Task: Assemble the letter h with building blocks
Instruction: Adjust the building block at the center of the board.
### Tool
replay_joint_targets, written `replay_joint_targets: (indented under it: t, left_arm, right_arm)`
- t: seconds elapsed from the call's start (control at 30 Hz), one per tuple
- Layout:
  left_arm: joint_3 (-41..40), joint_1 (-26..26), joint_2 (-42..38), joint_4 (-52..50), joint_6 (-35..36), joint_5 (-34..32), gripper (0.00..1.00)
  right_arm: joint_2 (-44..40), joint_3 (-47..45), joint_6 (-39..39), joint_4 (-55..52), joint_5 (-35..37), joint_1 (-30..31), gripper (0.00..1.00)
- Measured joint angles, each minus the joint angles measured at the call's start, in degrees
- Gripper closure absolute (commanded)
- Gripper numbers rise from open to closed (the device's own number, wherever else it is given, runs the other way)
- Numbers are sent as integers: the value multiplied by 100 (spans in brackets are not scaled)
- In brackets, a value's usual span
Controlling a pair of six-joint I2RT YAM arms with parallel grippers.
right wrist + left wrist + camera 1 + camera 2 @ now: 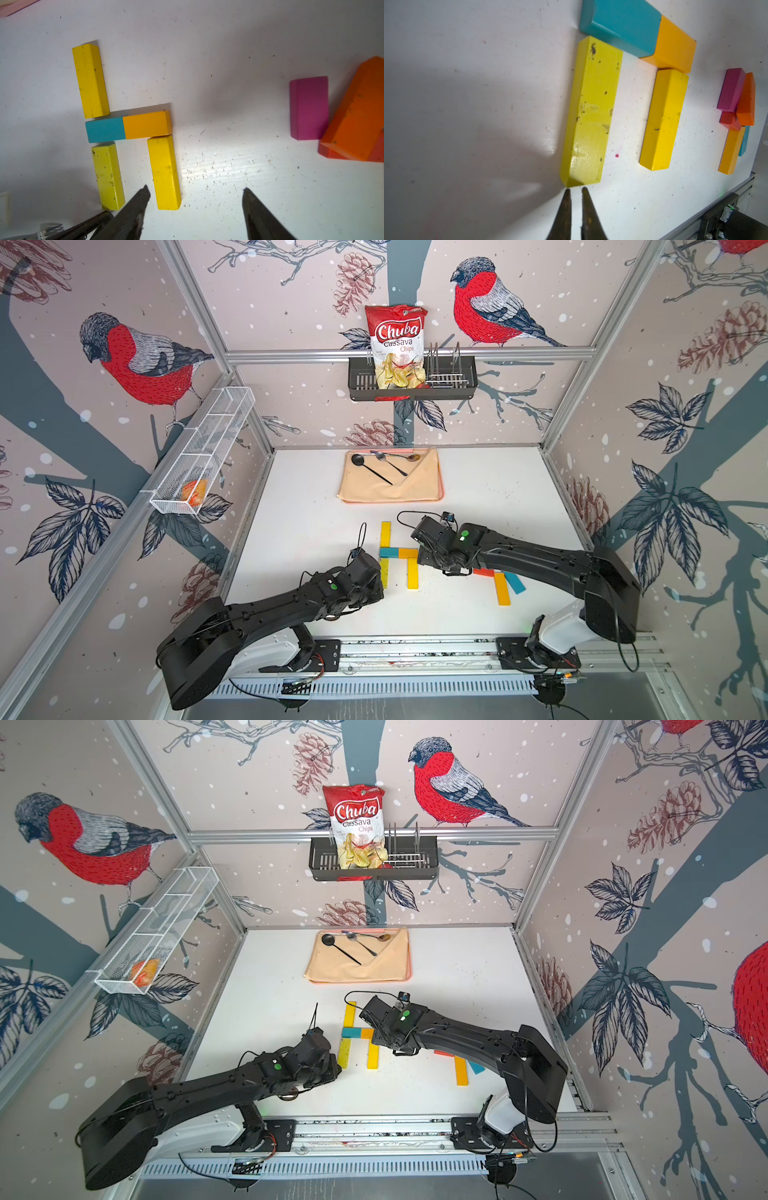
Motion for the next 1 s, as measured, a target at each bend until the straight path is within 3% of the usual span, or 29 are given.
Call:
replay_joint_targets:
  t: [0.67,0.9,1.0]
  left_arm:
    - [-39,74,-26,122,0,0,86]
    - [11,57,-409,-81,48,188,70]
    - [131,22,-861,-479,94,278,58]
  right_arm:
    - [4,31,-20,-2,0,7,28]
    - [4,101,-105,-20,0,17,28]
    - [22,136,-107,-20,0,24,28]
